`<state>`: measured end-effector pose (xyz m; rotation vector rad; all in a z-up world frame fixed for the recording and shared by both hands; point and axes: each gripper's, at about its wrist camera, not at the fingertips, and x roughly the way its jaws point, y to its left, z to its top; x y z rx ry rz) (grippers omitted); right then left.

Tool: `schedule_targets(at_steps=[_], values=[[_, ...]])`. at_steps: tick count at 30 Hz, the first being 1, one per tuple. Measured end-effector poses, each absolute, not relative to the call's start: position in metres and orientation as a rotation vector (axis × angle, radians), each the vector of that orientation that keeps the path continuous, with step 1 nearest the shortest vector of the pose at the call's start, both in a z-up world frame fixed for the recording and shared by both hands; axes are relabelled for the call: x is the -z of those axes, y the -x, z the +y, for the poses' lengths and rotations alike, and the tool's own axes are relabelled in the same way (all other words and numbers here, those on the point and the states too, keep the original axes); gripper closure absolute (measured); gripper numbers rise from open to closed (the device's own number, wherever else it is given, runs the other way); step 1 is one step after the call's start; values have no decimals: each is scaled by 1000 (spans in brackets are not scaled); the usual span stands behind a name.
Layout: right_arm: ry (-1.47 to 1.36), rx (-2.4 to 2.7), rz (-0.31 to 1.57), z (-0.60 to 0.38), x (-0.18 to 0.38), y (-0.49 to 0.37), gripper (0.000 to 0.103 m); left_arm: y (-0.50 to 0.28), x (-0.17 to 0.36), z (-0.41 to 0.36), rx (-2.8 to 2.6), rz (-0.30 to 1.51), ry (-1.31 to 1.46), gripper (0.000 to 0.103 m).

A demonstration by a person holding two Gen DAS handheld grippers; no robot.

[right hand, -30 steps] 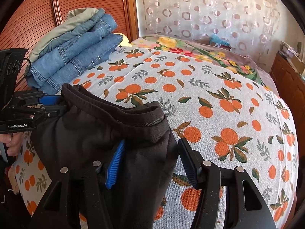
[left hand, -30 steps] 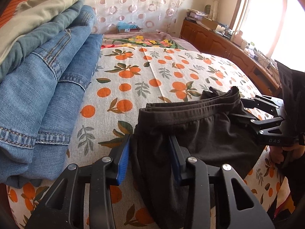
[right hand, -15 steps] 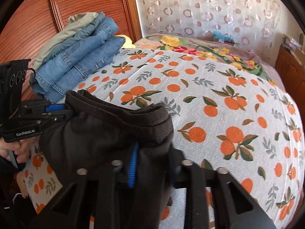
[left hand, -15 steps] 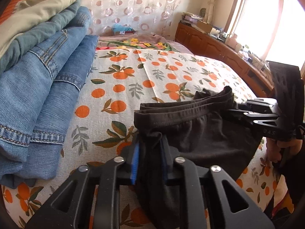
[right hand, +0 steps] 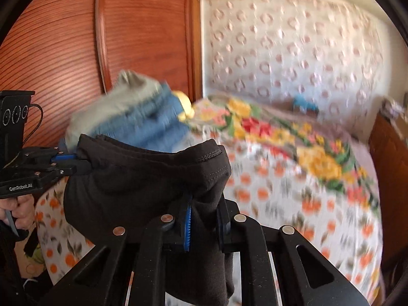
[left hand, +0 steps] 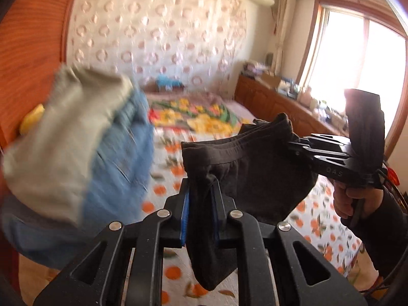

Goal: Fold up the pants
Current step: 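Carry the folded pants onto the jeans stack with both grippers and release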

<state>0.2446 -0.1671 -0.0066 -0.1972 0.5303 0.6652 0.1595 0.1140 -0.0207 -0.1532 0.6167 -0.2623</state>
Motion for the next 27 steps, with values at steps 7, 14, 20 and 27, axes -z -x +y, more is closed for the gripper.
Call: schedule_targets(at_steps=[7, 14, 20, 27], values=[[258, -736, 430, -121, -48, -272, 88, -153, -23, 154, 166, 501, 157, 88], [363, -793, 373, -51, -60, -307, 88, -154, -26, 194, 73, 489, 171, 88], [442, -841, 354, -4, -53, -337, 88, -152, -23, 222, 17, 498, 179, 88], [508, -918, 352, 50, -43, -357, 87, -146, -5, 247, -37, 544, 205, 88]])
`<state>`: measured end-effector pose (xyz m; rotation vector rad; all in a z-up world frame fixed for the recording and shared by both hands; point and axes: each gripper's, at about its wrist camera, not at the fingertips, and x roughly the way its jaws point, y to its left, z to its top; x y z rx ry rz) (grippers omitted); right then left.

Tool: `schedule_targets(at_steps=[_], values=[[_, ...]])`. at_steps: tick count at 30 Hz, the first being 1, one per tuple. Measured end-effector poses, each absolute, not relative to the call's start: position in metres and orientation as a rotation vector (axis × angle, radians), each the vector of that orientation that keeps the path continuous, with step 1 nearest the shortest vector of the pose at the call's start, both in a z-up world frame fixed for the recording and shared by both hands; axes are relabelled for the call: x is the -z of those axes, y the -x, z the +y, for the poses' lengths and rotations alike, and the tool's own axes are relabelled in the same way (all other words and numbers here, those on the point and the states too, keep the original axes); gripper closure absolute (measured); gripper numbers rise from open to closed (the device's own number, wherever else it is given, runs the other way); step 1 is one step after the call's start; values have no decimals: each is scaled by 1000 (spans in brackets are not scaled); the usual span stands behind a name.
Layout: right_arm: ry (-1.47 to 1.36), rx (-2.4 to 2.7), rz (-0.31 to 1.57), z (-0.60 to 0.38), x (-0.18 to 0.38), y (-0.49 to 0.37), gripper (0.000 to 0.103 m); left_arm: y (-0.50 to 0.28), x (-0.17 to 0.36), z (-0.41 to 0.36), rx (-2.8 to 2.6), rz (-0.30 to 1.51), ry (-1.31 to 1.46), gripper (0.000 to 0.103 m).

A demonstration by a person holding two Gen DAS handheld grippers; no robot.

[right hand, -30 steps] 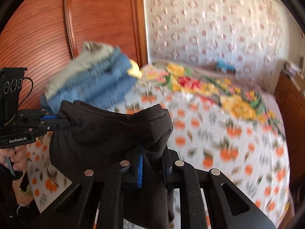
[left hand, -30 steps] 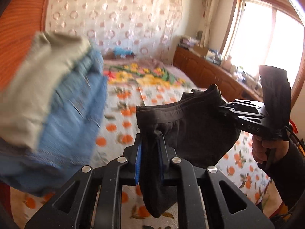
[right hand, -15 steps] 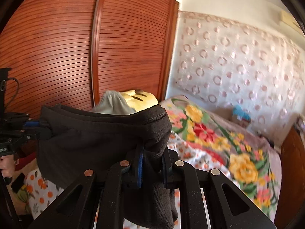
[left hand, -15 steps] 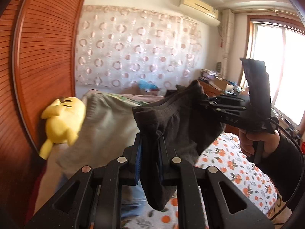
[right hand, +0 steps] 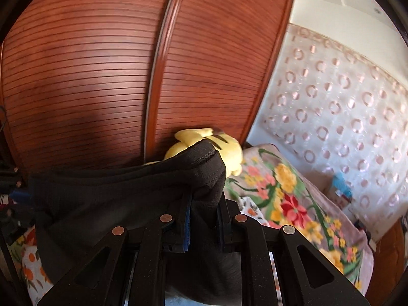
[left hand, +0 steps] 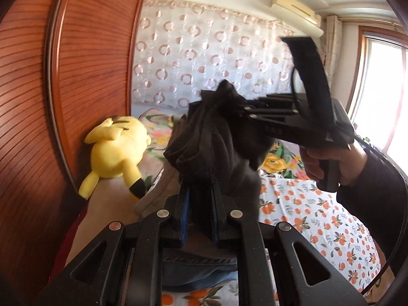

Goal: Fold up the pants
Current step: 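Carry the folded pants onto the jeans stack with both grippers and release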

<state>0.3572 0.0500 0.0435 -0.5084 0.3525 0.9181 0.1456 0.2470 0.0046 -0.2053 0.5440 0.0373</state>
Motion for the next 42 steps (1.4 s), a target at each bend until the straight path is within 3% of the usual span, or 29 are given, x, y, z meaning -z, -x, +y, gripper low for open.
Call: schedule_targets(at_steps=[2, 6, 9, 13, 14, 26, 42], values=[[500, -934, 379, 62, -39, -366, 85, -147, -1, 251, -49, 560, 214, 88], [403, -944, 445, 62, -38, -384, 64, -143, 4, 259, -61, 581, 242, 86], [289, -948, 441, 39, -44, -391, 60, -139, 4, 260, -74, 589, 229, 82], [262, -921, 416, 9, -47, -386, 60, -133, -1, 261, -82, 561, 208, 57], [262, -909, 406, 1, -48, -383, 60, -134, -3, 261, -82, 552, 205, 55], [237, -942, 424, -40, -34, -331, 60, -161, 7, 236, -28, 592, 138, 55], [221, -891, 529, -9, -25, -390, 60, -169, 26, 240, -72, 668, 138, 55]])
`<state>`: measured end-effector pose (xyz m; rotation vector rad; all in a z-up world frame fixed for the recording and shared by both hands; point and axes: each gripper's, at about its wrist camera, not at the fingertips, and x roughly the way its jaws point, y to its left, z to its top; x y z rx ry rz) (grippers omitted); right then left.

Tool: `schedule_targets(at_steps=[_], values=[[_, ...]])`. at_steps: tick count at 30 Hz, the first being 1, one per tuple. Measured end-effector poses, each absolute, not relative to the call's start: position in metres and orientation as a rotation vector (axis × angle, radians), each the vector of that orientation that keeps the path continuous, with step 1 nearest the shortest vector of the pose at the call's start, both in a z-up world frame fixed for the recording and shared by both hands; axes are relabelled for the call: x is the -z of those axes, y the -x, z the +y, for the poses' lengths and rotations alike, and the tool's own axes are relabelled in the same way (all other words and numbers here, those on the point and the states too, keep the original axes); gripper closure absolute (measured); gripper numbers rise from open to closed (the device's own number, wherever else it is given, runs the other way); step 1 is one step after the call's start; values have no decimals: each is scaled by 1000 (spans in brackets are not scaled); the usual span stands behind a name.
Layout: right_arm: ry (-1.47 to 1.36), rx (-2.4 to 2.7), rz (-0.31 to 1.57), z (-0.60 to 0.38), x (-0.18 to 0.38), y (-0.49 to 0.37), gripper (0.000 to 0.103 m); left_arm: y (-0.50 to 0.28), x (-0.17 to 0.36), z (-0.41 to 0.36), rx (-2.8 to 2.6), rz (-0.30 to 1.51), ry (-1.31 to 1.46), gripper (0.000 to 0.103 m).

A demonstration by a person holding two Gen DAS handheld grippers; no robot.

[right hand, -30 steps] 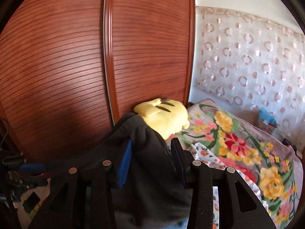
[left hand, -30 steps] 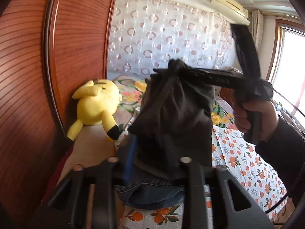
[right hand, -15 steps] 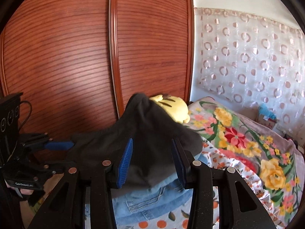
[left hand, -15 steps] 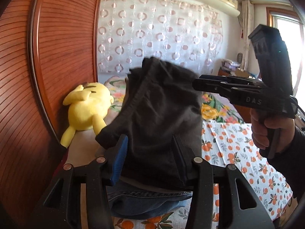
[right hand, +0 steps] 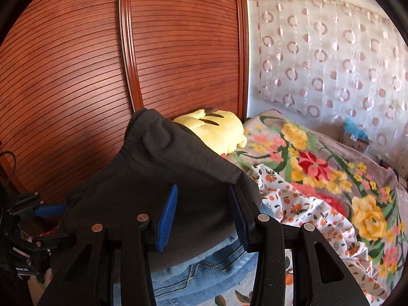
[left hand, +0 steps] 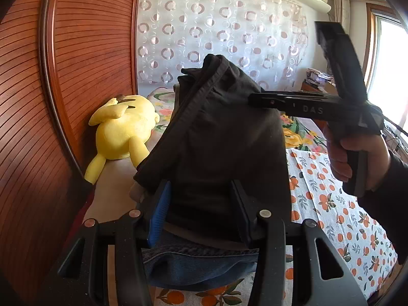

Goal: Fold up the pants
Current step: 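Carry the folded pants onto the jeans stack with both grippers and release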

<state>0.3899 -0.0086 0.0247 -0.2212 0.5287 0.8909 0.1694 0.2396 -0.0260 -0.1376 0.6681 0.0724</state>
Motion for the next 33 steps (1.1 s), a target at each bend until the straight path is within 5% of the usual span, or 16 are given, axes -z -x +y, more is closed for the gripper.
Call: schedule_targets(at_steps=[9, 15, 19, 33], values=[[203, -950, 445, -4, -46, -360, 60, -165, 20, 240, -90, 671, 128, 55], [227, -893, 531, 33, -40, -397, 83, -154, 15, 247, -116, 663, 127, 55], [222, -859, 652, 45, -18, -427, 83, -149, 14, 254, -135, 662, 132, 55], [176, -836, 536, -22, -25, -357, 83, -144, 4, 244, -118, 635, 123, 54]])
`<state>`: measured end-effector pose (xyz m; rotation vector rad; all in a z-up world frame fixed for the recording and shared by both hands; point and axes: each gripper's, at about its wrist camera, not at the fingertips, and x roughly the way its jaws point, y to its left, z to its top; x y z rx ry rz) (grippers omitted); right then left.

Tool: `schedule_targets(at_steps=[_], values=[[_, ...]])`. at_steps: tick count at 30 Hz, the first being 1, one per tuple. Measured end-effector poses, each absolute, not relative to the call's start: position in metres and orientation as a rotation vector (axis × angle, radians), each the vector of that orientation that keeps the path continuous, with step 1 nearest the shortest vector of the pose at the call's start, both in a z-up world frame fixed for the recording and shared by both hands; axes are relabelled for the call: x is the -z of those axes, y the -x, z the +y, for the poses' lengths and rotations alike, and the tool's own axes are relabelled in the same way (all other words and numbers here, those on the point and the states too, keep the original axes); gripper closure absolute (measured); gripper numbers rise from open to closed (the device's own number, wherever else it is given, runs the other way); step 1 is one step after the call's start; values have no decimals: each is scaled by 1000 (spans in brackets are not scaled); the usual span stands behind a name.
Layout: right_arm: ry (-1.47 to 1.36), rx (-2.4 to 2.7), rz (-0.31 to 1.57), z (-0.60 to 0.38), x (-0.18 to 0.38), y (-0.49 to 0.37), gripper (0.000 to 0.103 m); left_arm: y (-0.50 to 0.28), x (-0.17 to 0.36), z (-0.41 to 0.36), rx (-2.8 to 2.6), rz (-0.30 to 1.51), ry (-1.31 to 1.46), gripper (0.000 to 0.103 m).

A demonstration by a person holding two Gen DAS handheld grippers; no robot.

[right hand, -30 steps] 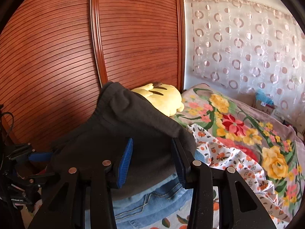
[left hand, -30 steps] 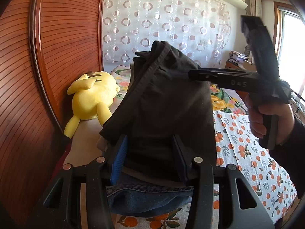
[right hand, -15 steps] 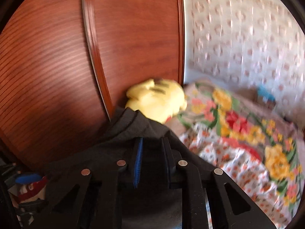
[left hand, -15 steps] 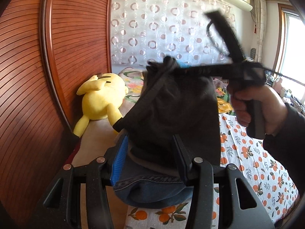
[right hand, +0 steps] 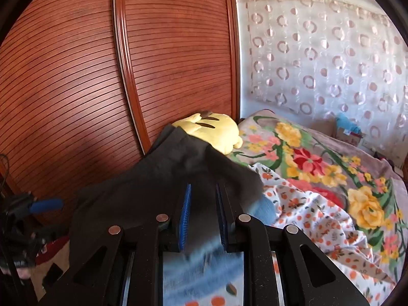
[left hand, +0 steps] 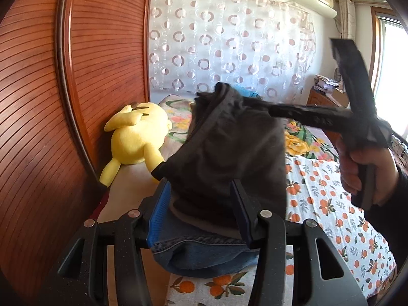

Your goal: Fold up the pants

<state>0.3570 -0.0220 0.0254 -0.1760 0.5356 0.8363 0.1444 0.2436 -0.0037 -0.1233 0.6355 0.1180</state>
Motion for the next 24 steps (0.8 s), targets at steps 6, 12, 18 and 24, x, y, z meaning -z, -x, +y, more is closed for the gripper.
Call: schedule_targets(at_steps=[6, 12, 18, 24], values=[[138, -808, 521, -69, -29, -311, 83, -142, -5, 218, -86, 602, 83, 19], [115, -741, 506, -113, -31, -268, 76, -142, -14, 191, -62, 579, 53, 19], [115, -645, 466, -156, -38, -216, 54, -142, -20, 154, 15, 568, 29, 19], [85, -531, 445, -195, -41, -163, 37, -136, -30, 117, 81, 537, 1, 19]])
